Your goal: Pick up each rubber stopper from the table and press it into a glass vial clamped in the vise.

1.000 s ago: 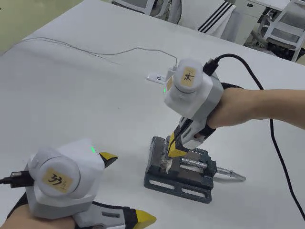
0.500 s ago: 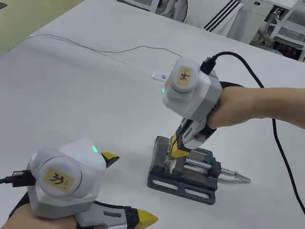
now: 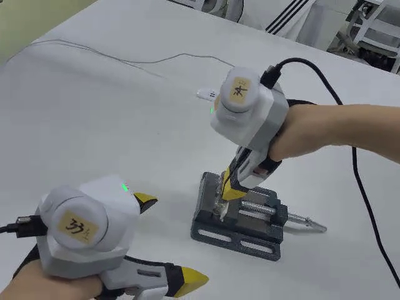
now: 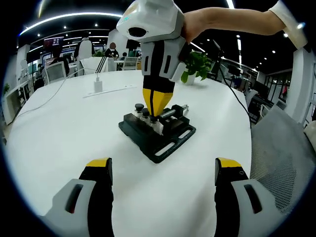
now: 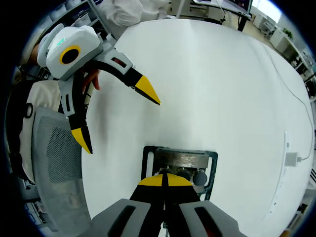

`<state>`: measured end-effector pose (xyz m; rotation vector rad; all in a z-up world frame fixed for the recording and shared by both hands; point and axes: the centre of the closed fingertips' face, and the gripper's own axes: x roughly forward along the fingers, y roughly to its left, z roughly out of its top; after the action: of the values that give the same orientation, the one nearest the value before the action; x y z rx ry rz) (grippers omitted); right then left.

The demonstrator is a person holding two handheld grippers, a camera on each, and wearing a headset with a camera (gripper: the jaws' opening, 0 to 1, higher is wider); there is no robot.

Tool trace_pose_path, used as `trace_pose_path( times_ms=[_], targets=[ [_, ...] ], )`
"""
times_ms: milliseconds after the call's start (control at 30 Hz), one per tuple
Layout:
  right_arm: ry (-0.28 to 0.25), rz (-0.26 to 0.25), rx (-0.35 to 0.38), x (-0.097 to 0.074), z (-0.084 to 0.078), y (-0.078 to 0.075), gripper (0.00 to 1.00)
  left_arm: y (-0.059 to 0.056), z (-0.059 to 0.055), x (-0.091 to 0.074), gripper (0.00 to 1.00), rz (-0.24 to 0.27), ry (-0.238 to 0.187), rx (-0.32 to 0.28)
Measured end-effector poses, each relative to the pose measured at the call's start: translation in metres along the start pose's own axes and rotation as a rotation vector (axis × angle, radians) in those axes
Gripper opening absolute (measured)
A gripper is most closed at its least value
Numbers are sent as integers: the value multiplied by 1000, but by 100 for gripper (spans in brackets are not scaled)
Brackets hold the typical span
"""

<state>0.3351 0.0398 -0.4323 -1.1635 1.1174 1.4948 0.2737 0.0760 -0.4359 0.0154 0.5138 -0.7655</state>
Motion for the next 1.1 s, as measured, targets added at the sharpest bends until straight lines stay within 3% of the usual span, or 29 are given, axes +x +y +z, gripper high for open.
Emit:
trace_pose_path(
  times_ms=[33, 300, 433, 667, 767, 867, 1100],
  targets=[
    [-7, 1, 24, 0, 0, 0, 0, 0, 1, 0, 84, 0, -2, 2],
    [17, -70, -21, 0, 1, 7, 0, -1, 8, 1, 84, 0, -12, 13],
    [19, -94, -18, -1, 1, 3, 0, -2, 12, 2, 84, -3, -18, 21],
    [-17, -100, 16, -1, 1, 0, 0, -6, 20, 2, 84, -9, -23, 42],
    [-24, -137, -58, -1, 1, 1, 0, -4, 24, 1, 84, -5, -22, 57],
    [-54, -160, -32, -1, 0, 2, 0, -4, 28, 0, 84, -1, -30, 67],
    [-113, -164, -37, -1, 2, 1, 0, -6, 25, -1, 84, -2, -24, 69]
  ],
)
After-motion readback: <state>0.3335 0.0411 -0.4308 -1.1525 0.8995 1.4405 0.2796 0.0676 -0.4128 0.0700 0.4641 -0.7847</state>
